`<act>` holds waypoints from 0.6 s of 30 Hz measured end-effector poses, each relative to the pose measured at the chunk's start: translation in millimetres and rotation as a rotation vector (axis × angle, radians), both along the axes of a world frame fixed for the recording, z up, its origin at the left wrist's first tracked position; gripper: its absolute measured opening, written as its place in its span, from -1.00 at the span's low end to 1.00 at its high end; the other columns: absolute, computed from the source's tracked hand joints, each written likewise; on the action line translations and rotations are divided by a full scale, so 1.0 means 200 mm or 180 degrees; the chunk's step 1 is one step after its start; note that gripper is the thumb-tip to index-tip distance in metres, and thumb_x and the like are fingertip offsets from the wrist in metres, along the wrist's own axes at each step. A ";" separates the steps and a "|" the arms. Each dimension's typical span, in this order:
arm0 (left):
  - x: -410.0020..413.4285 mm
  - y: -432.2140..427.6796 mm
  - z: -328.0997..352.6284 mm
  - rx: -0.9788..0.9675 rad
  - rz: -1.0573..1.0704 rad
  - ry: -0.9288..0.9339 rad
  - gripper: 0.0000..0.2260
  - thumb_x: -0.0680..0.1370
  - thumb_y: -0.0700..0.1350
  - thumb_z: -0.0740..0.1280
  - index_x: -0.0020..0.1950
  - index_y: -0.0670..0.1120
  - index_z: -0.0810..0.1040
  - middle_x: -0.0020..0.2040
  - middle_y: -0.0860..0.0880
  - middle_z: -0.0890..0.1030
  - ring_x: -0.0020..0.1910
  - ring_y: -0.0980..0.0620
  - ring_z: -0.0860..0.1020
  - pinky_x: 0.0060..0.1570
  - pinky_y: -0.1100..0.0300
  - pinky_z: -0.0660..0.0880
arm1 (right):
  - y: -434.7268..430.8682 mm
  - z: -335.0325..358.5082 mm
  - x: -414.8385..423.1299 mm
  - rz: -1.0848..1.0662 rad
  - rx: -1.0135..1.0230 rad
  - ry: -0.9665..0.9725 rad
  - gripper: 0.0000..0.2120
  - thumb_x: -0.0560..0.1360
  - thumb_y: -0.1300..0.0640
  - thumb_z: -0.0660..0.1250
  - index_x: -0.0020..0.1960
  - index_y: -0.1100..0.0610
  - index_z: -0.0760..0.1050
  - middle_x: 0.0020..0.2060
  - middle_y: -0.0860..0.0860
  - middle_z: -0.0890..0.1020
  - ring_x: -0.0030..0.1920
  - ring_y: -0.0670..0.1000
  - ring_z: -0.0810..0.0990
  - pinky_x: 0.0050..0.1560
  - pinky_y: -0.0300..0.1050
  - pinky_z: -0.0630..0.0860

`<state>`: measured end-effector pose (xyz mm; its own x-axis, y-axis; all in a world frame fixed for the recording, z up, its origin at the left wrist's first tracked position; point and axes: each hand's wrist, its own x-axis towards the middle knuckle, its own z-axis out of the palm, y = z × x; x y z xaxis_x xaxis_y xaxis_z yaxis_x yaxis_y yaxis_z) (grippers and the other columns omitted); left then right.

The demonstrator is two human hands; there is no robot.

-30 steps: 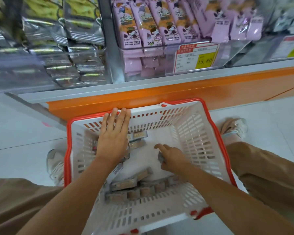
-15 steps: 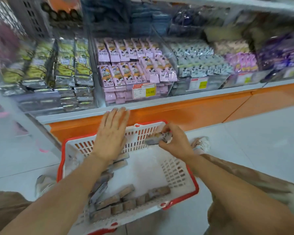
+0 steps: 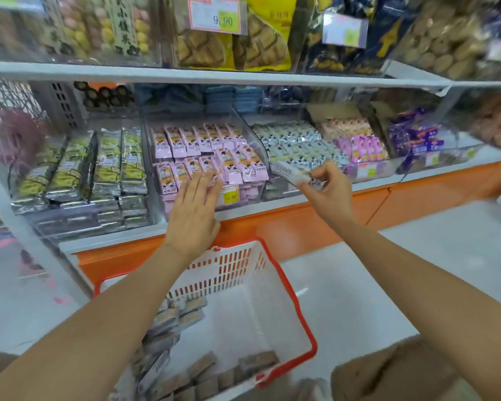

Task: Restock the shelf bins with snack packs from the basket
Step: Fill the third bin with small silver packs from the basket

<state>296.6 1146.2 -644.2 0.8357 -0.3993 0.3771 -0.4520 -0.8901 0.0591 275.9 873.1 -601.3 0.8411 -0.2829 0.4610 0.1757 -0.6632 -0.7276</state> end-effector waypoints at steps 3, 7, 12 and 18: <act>0.08 -0.07 0.03 -0.0007 -0.0140 -0.0007 -0.32 0.52 -0.15 0.33 0.60 -0.13 0.14 0.59 -0.17 0.14 0.59 -0.17 0.04 0.55 -0.04 -0.15 | -0.09 0.06 0.10 -0.0248 0.0002 -0.0064 -0.75 0.45 0.15 0.47 -0.11 0.20 0.40 -0.22 -0.02 0.47 -0.20 -0.08 0.41 -0.22 -0.26 0.34; 0.22 -0.18 0.08 -0.0166 -0.0332 -0.0047 -0.41 0.62 -0.07 0.23 0.62 -0.08 0.09 0.62 -0.10 0.09 0.60 -0.10 -0.04 0.56 -0.03 -0.15 | -0.23 0.12 0.30 -0.0679 -0.0157 -0.0011 -0.75 0.46 0.09 0.46 -0.08 0.16 0.41 -0.19 -0.01 0.51 -0.18 0.04 0.48 -0.16 0.00 0.42; 0.41 -0.35 0.11 -0.0348 -0.0510 0.0076 -0.44 0.66 0.06 0.00 0.63 -0.01 -0.07 0.63 -0.02 -0.06 0.60 -0.02 -0.13 0.50 0.10 -0.32 | -0.38 0.16 0.57 -0.0983 -0.0407 0.0175 -0.78 0.51 0.05 0.41 -0.01 0.08 0.39 -0.11 0.00 0.56 -0.21 0.05 0.47 -0.21 -0.06 0.38; 0.52 -0.46 0.08 -0.0187 -0.0452 0.0070 -0.45 0.62 0.18 -0.18 0.59 0.06 -0.12 0.61 0.01 -0.03 0.60 -0.02 -0.08 0.55 -0.01 -0.19 | -0.52 0.15 0.91 -0.1114 -0.0920 0.0300 -0.79 0.52 0.06 0.40 0.10 0.07 0.47 -0.04 0.07 0.61 -0.10 0.14 0.55 -0.12 0.02 0.50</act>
<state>401.6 1053.3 -627.6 0.7807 -0.4918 0.3856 -0.5711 -0.8120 0.1205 457.2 768.8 -572.2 0.7599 -0.4284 0.4889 -0.1528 -0.8487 -0.5063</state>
